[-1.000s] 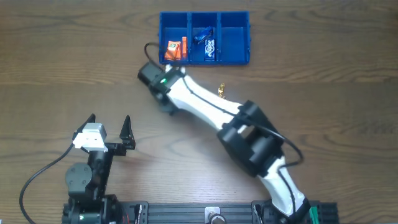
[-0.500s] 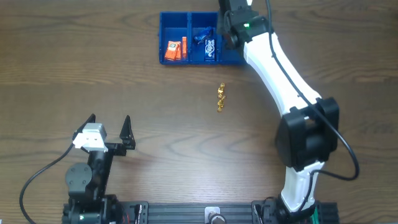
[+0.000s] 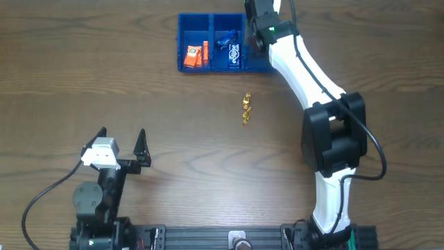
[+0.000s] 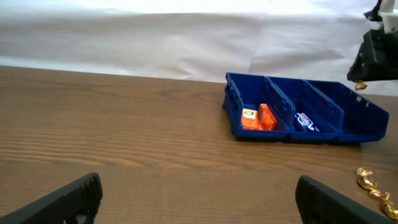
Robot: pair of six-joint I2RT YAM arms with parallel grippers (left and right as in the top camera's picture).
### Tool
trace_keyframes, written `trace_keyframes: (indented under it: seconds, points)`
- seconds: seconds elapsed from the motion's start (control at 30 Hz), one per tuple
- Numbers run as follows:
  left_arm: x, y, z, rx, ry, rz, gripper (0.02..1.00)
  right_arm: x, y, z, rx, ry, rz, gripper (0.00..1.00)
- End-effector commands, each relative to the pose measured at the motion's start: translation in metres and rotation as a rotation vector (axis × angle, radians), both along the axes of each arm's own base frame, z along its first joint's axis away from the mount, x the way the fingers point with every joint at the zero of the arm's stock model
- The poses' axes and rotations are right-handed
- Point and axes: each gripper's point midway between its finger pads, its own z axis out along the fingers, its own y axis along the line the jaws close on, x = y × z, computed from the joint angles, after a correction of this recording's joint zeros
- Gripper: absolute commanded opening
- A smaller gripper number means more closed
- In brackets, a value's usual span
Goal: Sort Candies Into Trays
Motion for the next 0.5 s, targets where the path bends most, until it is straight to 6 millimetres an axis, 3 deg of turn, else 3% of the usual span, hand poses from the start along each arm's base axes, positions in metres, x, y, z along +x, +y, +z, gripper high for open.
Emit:
trace_keyframes:
  seconds: [0.03,0.1,0.2,0.27,0.33,0.43,0.5]
  points:
    - [-0.001,-0.002,-0.016,-0.003,0.045,-0.014,0.998,0.001,-0.001,0.0,-0.012,-0.004,0.001,0.757]
    - [-0.001,-0.002,-0.016,-0.003,0.045,-0.014,0.998,0.001,0.0,0.013,-0.008,-0.018,0.002,0.89]
    - [-0.001,-0.002,-0.016,-0.003,0.045,-0.014,0.998,-0.009,0.0,0.065,-0.022,-0.064,0.016,0.943]
    - [-0.001,-0.002,-0.016,-0.003,0.045,-0.014,0.998,-0.035,0.001,0.113,-0.029,-0.102,0.027,0.952]
    - [-0.001,-0.002,-0.016,-0.003,0.045,-0.014,0.998,-0.071,0.001,0.138,0.0,-0.074,0.02,0.965]
    - [-0.001,-0.002,-0.016,-0.003,0.045,-0.014,0.998,-0.127,0.005,0.13,0.014,0.087,0.01,0.967]
    - [-0.001,-0.002,-0.016,-0.003,0.045,-0.014,0.998,-0.158,0.017,0.098,0.014,0.227,0.022,0.967]
